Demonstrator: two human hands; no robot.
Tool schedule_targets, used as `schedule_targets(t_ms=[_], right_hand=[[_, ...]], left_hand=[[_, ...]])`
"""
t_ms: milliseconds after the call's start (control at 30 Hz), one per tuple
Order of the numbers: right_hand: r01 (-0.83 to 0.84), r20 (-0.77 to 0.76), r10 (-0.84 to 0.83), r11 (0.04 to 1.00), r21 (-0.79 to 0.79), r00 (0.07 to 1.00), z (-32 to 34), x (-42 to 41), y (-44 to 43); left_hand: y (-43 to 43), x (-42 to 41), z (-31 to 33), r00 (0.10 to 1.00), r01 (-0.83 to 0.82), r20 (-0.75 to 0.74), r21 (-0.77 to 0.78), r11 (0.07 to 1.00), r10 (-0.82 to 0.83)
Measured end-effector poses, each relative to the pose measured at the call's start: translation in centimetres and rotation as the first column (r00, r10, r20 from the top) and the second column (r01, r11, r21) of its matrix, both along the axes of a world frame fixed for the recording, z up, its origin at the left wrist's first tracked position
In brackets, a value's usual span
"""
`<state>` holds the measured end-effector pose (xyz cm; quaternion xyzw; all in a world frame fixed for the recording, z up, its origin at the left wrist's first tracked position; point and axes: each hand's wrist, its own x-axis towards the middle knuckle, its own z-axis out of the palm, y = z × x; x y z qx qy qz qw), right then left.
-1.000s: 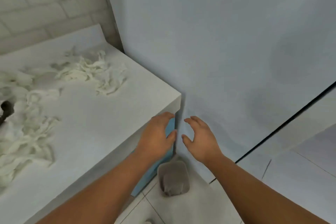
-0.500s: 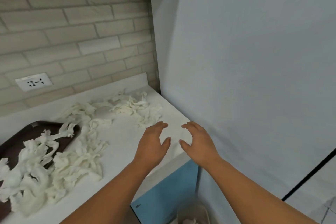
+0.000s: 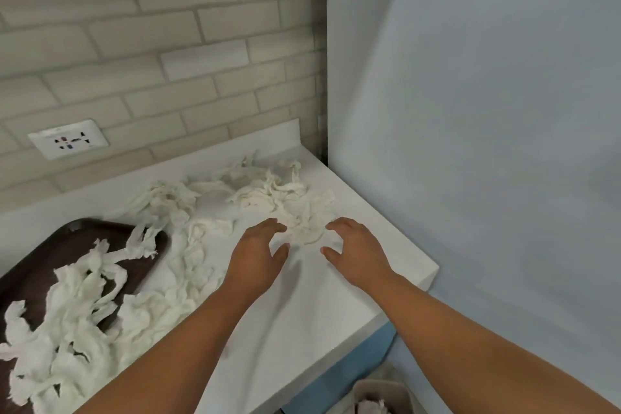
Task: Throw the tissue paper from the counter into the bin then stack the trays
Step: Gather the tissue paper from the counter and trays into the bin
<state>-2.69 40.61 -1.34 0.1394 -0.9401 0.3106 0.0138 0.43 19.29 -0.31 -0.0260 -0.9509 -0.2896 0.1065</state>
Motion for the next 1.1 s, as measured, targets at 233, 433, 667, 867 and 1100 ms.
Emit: schedule_targets(t_ms=[233, 433, 667, 867, 1100], right_hand=[[0.036, 0.133, -0.066, 0.975, 0.221, 0.989, -3.2, -4.8, -3.8], [0.069, 0.050, -0.094, 0.926, 0.371, 0.994, -5.8, -6.6, -4.7], [0.166, 0.025, -0.168, 0.982, 0.088, 0.985, -5.6, -7.3, -3.1], [0.335, 0.048, -0.334, 0.942, -0.022, 0.941, -3.1, -6.5, 0.6], [0.349, 0.113, -0.345, 0.937, -0.021, 0.932, -1.8, -4.4, 2.6]], left_hand=[[-3.8, -5.3, -1.6, 0.999, 0.043, 0.029, 0.008, 0.999, -0.044], [-4.9, -9.4, -3.2, 0.992, 0.108, 0.055, 0.021, 0.994, -0.109], [-3.5, -13.5, -3.3, 0.976, 0.206, 0.066, 0.057, 0.977, -0.209], [-0.4, -17.4, -2.7, 0.941, 0.298, 0.157, 0.027, 0.954, -0.299], [3.4, -20.1, -3.8, 0.781, 0.584, 0.402, -0.194, 0.788, -0.479]])
